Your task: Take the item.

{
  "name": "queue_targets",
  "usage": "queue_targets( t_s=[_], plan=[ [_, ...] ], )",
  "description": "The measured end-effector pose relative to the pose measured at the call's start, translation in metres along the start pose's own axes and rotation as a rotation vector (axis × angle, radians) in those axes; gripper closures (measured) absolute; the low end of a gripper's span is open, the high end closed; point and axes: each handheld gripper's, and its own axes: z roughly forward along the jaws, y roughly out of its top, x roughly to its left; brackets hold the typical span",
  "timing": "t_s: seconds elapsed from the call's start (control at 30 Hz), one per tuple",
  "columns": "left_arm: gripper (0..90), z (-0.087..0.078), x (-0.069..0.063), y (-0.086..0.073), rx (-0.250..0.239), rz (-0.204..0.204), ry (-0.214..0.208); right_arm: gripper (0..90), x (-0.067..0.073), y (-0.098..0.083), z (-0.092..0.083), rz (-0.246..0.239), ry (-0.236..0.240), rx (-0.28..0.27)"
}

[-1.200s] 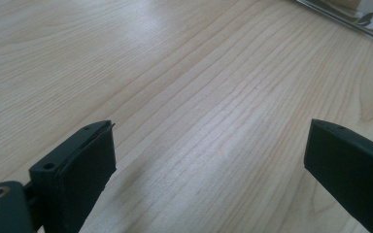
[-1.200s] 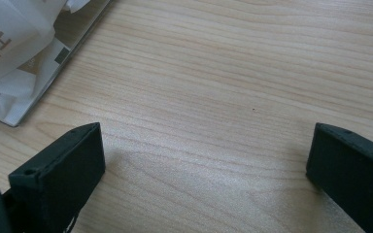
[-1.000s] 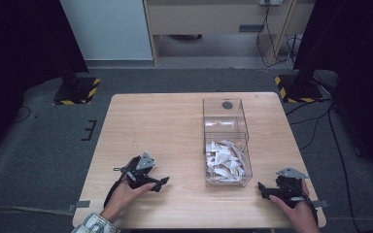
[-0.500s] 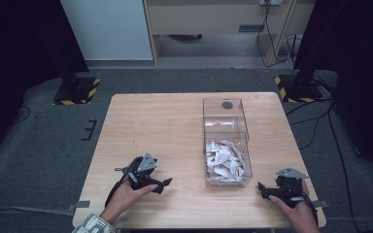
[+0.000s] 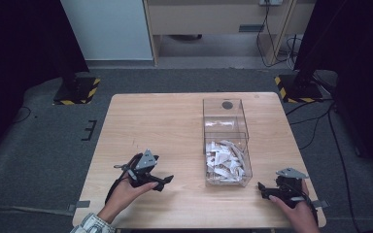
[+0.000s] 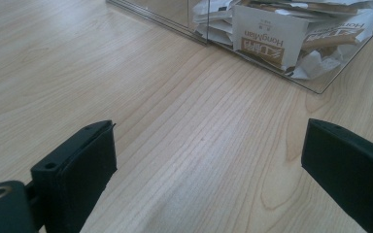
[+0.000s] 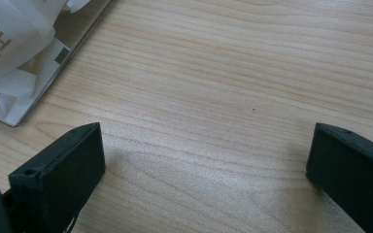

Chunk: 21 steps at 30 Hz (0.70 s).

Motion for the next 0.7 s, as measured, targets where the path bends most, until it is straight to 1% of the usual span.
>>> queue_targets(
  t_s=[0.07,0.1,0.13,0.2,0.27,0.3,0.33,0.4,0.43,0.47,0.5,0.7],
  plan=[
    [4.9,0.000,0.000,0.004,-0.009,-0.003,-0.008,0.8,0.000,0.000,0.000,0.000,0.000,0.000],
    [4.8,-0.001,-0.001,0.010,-0.007,0.009,-0.013,0.8,0.000,0.000,0.000,0.000,0.000,0.000],
    [4.8,-0.001,-0.001,0.010,-0.007,0.009,-0.013,0.8,0.000,0.000,0.000,0.000,0.000,0.000],
    [4.7,-0.002,-0.002,0.017,-0.007,0.026,-0.018,0.8,0.000,0.000,0.000,0.000,0.000,0.000],
    [4.8,-0.004,-0.002,0.023,-0.011,0.035,-0.017,0.8,0.000,0.000,0.000,0.000,0.000,0.000],
    [4.8,-0.005,-0.001,0.029,-0.014,0.042,-0.020,0.8,0.000,0.000,0.000,0.000,0.000,0.000],
    [4.7,-0.005,-0.001,0.029,-0.014,0.042,-0.020,0.8,0.000,0.000,0.000,0.000,0.000,0.000],
    [4.7,-0.005,0.000,0.035,-0.015,0.049,-0.020,0.8,0.000,0.000,0.000,0.000,0.000,0.000],
    [4.5,-0.005,-0.001,0.041,-0.010,0.062,-0.024,0.8,0.000,0.000,0.000,0.000,0.000,0.000],
    [4.5,-0.005,-0.001,0.041,-0.010,0.062,-0.024,0.8,0.000,0.000,0.000,0.000,0.000,0.000],
    [4.5,-0.005,-0.001,0.045,-0.007,0.071,-0.025,0.8,0.000,0.000,0.000,0.000,0.000,0.000],
    [4.4,-0.003,-0.003,0.060,-0.008,0.096,-0.021,0.8,0.000,0.000,0.000,0.001,0.000,0.000]
  ],
)
